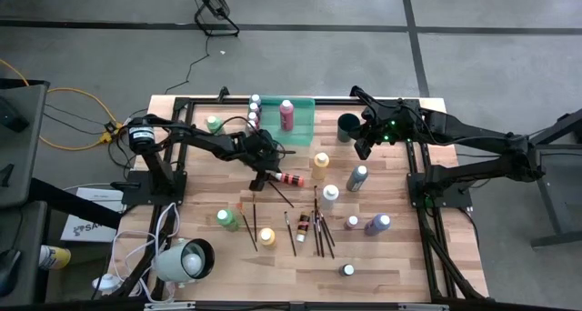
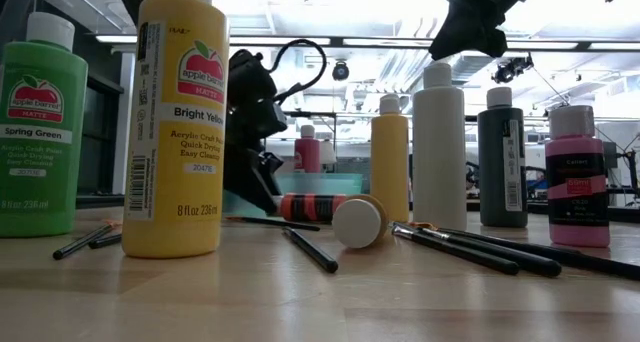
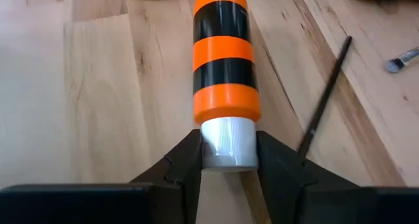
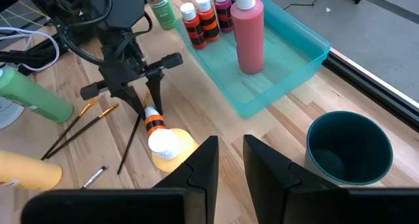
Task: Pick & Place Paint Supplies
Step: Put the orange paint bottle into the green bin
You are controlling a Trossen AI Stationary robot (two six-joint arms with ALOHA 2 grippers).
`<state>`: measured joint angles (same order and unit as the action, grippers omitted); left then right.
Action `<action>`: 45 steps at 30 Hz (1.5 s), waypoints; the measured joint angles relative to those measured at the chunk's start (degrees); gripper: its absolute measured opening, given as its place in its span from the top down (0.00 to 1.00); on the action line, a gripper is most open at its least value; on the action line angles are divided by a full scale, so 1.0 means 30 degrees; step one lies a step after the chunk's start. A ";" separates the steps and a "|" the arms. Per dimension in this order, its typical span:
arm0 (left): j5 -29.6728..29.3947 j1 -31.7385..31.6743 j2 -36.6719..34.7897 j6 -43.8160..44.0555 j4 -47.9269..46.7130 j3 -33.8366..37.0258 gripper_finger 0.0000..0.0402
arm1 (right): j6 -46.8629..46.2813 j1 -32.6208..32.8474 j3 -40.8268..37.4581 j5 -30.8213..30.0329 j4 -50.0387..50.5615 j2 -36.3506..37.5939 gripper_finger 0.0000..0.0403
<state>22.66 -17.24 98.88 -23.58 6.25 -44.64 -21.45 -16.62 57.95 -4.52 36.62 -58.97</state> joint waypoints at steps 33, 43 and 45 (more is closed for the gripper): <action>-2.0684 0.0497 -0.0037 -1.5797 -2.3127 -1.4857 0.72 | 0.0444 0.0000 0.0000 -0.0005 -0.0007 0.0004 0.84; -2.3694 0.0495 0.2595 -1.8219 -2.3416 -1.4850 0.72 | 0.0422 0.0000 0.0000 0.0002 0.0000 0.0004 0.84; -2.3673 0.0502 0.3029 -1.8074 -2.4126 -1.4834 0.72 | 0.0382 0.0000 0.0000 -0.0005 -0.0003 0.0004 0.84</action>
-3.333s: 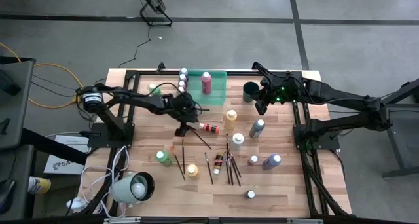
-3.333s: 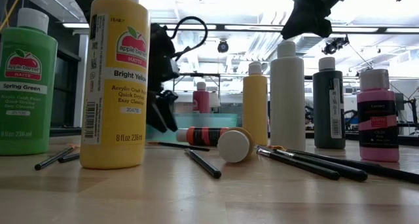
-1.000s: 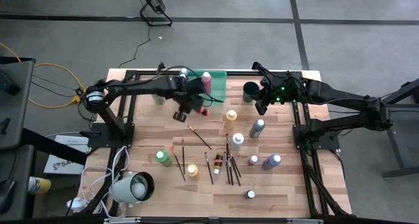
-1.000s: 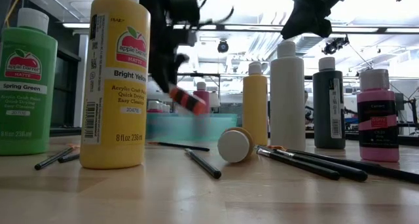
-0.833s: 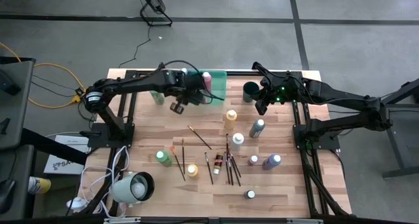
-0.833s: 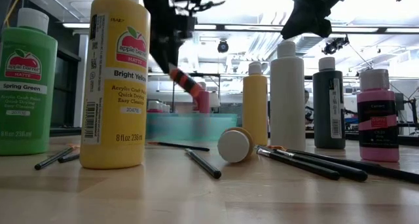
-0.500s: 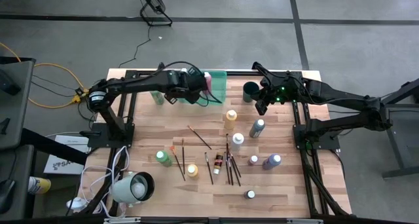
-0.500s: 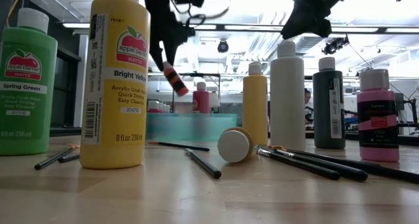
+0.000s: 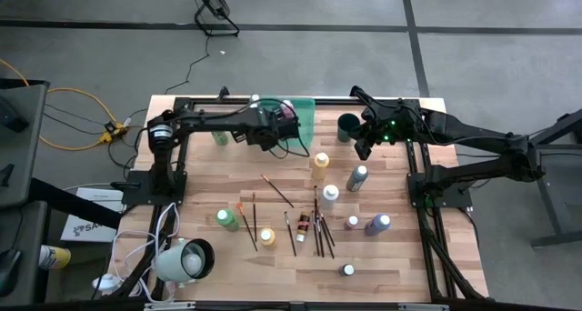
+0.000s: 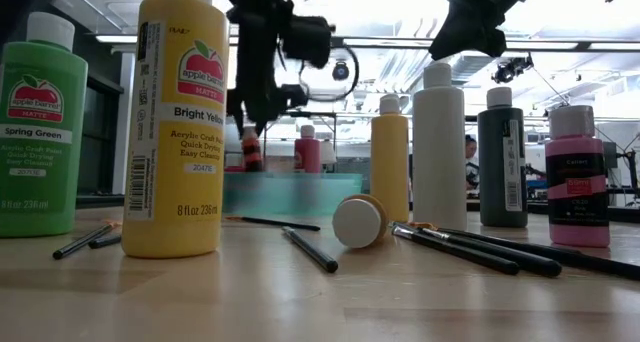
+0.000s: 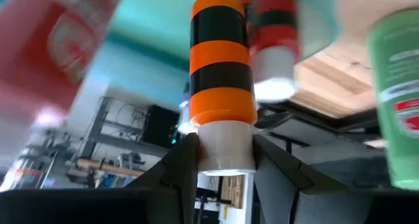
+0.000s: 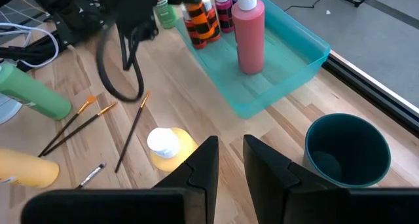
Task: Pick & Place Paint Supplies
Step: Put the orange paint bottle into the green bin
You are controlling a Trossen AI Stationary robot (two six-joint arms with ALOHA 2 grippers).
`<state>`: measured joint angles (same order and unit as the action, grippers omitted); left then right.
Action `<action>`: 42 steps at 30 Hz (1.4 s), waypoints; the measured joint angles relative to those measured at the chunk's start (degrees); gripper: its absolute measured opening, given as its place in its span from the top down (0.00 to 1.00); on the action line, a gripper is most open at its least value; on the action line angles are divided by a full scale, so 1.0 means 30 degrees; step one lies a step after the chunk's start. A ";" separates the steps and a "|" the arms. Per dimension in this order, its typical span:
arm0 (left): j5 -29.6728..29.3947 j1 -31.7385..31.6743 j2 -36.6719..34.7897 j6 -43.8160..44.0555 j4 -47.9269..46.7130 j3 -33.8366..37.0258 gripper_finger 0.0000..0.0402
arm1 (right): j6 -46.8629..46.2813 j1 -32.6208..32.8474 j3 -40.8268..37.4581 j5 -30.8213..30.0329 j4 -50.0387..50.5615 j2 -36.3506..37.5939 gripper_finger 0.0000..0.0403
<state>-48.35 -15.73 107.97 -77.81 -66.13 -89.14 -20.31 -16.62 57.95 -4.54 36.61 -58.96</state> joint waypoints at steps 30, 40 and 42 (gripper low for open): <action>0.1157 0.0003 0.1291 -0.1985 0.0845 0.0287 0.72 | 0.0055 0.0000 0.0000 0.0066 -0.0019 -0.0007 0.84; 0.1610 0.0134 0.1500 -0.1768 0.0889 0.0618 0.72 | 0.0109 0.0000 -0.0007 0.0152 -0.0164 -0.0015 0.84; 0.1735 0.0125 0.1500 -0.1579 0.1025 0.0618 0.71 | 0.0147 0.0003 -0.0007 0.0150 -0.0164 -0.0015 0.84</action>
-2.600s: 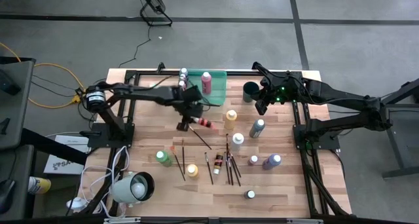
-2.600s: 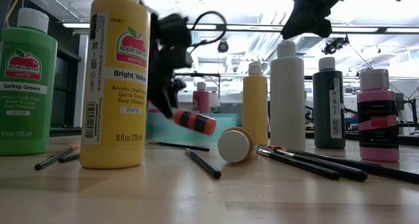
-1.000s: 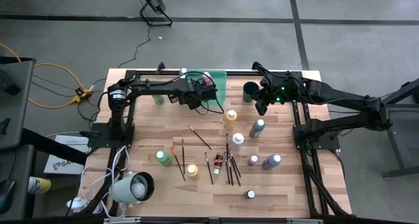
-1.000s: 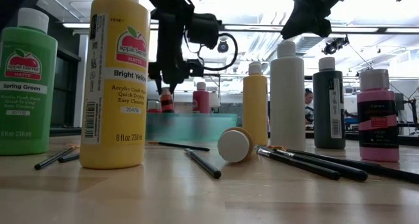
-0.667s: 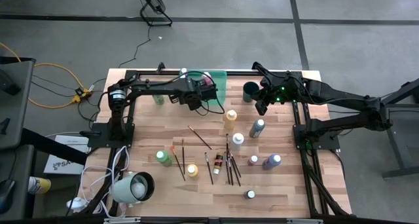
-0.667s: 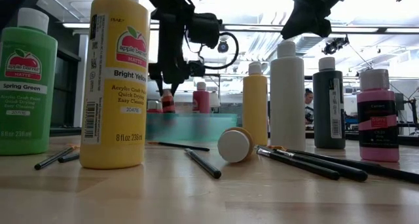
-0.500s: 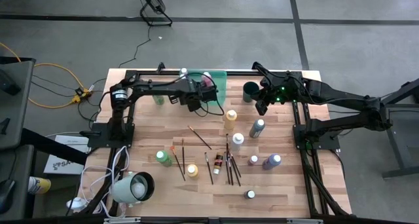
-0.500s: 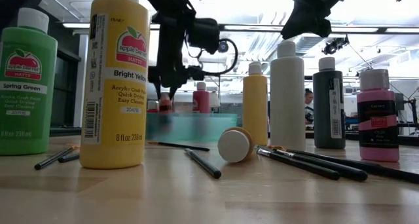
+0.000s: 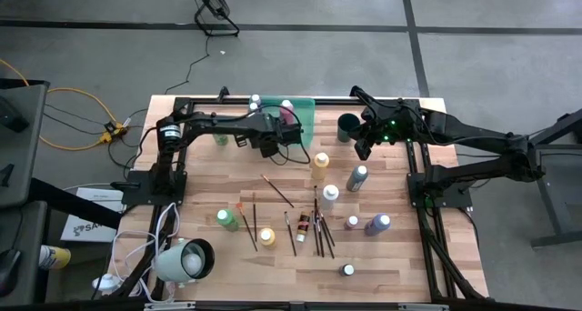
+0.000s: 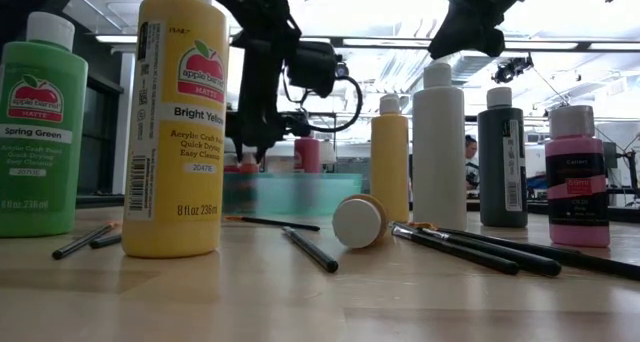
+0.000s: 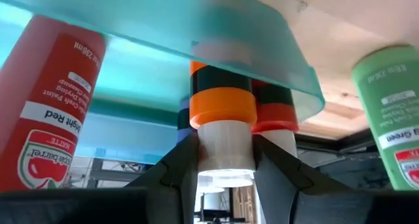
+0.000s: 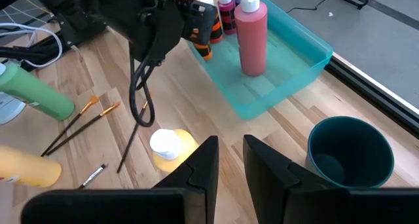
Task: Pick & Place Paint Supplies
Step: Put the orange paint bottle into the green bin
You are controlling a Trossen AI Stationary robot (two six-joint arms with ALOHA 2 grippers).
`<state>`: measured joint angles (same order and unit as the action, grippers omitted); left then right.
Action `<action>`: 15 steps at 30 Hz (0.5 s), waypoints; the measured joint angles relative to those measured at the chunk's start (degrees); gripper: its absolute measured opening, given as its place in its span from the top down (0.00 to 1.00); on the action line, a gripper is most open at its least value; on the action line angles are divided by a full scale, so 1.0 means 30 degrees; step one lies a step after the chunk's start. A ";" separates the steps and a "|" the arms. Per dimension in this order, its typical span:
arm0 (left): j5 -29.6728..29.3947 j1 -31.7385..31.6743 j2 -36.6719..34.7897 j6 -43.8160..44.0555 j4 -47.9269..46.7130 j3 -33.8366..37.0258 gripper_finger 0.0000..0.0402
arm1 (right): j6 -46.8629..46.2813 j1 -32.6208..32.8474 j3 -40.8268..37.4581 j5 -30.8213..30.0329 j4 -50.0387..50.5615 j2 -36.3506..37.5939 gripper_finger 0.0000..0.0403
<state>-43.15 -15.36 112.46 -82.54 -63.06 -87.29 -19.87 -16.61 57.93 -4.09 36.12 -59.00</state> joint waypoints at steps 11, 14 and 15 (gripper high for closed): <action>0.0055 0.0009 0.0000 0.0088 -0.0011 0.0000 0.43 | 0.0054 -0.0003 0.0000 0.0003 -0.0027 0.0000 0.84; 0.0033 0.0009 -0.0043 0.0094 -0.0054 0.0000 0.43 | 0.0054 -0.0003 0.0005 0.0003 -0.0029 0.0000 0.84; -0.0089 0.0009 -0.0063 0.0100 -0.0049 0.0000 0.43 | 0.0054 -0.0003 0.0001 0.0003 -0.0029 0.0000 0.84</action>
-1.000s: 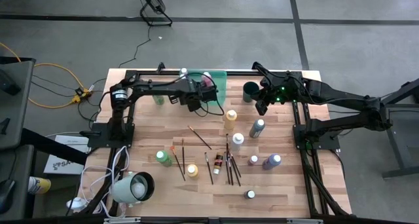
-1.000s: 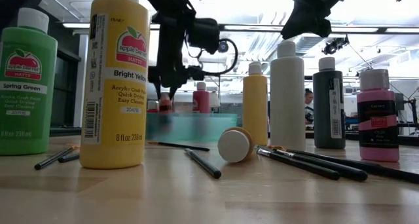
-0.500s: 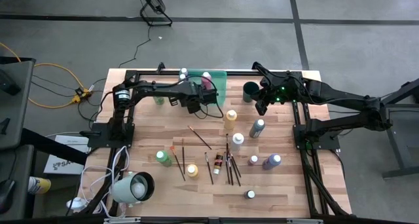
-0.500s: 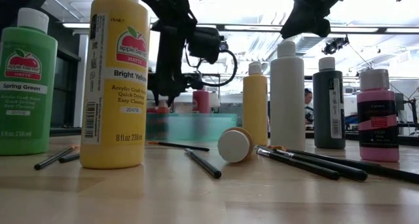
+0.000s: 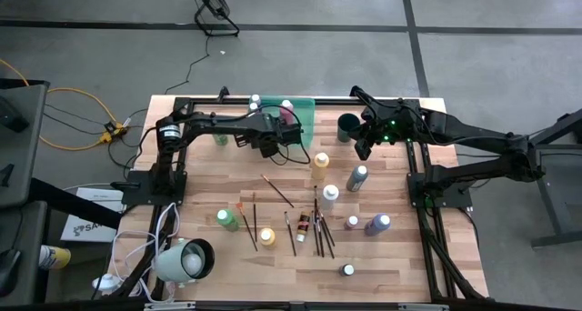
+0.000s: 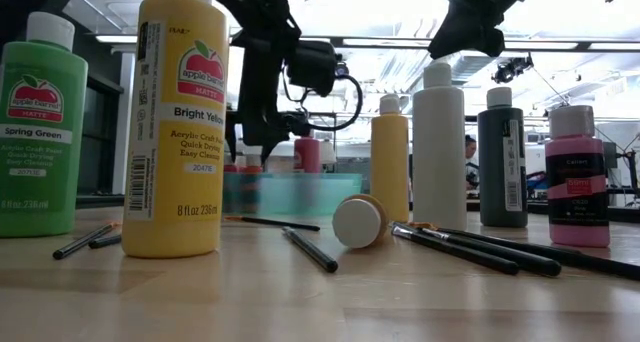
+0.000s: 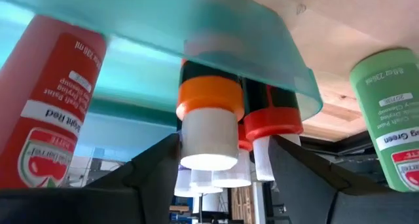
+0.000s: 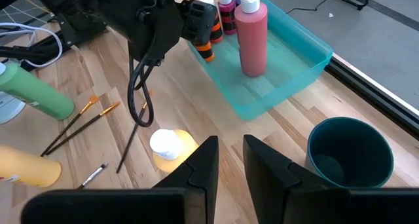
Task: Pick & Place Paint Supplies
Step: Put the orange paint bottle into the green bin, then put the small pink paint bottle into the green bin
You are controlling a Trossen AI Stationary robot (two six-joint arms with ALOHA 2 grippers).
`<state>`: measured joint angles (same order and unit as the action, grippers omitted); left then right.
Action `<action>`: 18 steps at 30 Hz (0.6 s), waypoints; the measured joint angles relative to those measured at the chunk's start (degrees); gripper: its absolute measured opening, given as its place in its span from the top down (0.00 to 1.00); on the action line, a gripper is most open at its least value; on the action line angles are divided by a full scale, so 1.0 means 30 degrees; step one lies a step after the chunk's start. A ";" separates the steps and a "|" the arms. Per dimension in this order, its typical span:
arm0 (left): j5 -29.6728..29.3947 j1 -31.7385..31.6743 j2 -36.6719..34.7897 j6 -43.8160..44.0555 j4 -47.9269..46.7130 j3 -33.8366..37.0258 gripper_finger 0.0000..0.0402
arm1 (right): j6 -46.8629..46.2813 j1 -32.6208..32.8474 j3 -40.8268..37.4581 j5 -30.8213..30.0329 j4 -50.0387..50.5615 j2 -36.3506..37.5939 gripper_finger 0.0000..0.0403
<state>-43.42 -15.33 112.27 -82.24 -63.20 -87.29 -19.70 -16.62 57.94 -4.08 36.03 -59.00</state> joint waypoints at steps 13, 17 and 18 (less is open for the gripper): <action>-0.0416 0.0702 -0.0009 0.2130 -0.2383 -0.2763 0.42 | 0.0013 0.0000 -0.0001 0.0000 0.0007 0.0000 0.84; -0.0401 0.0994 -0.0009 0.3941 -0.3625 -0.4440 0.42 | 0.0146 0.0000 -0.0001 0.0476 0.0015 0.0000 0.84; -0.0411 0.1035 -0.0009 0.4498 -0.4026 -0.4928 0.42 | 0.0149 0.0000 0.0002 0.0647 0.0015 0.0000 0.84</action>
<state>-44.65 -12.23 112.25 -68.75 -75.28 -102.07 -19.26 -16.62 57.94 -2.13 36.07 -59.00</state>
